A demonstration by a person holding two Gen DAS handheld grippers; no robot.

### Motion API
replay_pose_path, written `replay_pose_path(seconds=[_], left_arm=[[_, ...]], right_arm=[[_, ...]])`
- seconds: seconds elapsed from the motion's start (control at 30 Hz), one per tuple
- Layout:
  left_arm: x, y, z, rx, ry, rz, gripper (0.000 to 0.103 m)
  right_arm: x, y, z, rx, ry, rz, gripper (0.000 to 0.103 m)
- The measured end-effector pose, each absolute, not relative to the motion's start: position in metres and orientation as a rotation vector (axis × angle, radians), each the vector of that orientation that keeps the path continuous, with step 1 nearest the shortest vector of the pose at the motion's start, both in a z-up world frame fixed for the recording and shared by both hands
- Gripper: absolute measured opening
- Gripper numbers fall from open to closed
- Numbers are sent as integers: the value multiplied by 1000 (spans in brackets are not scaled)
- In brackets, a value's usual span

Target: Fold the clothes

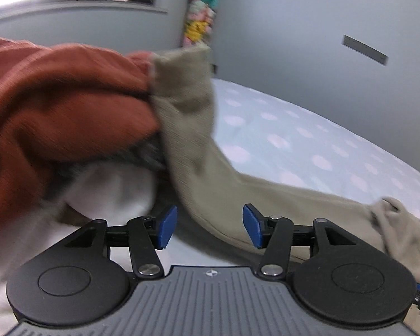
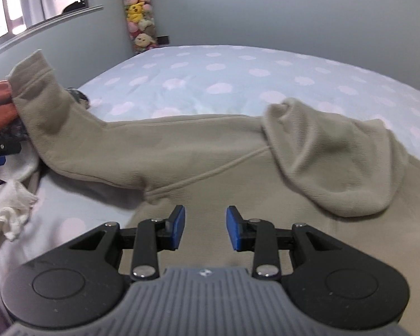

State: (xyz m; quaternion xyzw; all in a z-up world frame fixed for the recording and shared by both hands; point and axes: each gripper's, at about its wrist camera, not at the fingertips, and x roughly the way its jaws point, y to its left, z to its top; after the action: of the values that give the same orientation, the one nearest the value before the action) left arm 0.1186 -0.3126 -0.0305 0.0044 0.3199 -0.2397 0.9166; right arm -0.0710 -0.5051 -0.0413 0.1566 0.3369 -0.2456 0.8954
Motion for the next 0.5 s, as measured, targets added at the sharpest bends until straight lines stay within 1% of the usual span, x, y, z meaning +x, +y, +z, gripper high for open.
replay_pose_path(seconds=[0.17, 0.23, 0.3, 0.5], left_arm=[[136, -293, -25, -12, 585, -491, 51], [141, -291, -24, 7, 548, -499, 53], [146, -294, -23, 31, 522, -512, 54], [176, -307, -17, 93, 468, -525, 54]], right_arm=[[-51, -495, -42, 314, 707, -470, 36], [-45, -492, -42, 310, 705, -462, 36], [-42, -492, -42, 309, 701, -455, 37], [-35, -497, -49, 302, 713, -472, 39]])
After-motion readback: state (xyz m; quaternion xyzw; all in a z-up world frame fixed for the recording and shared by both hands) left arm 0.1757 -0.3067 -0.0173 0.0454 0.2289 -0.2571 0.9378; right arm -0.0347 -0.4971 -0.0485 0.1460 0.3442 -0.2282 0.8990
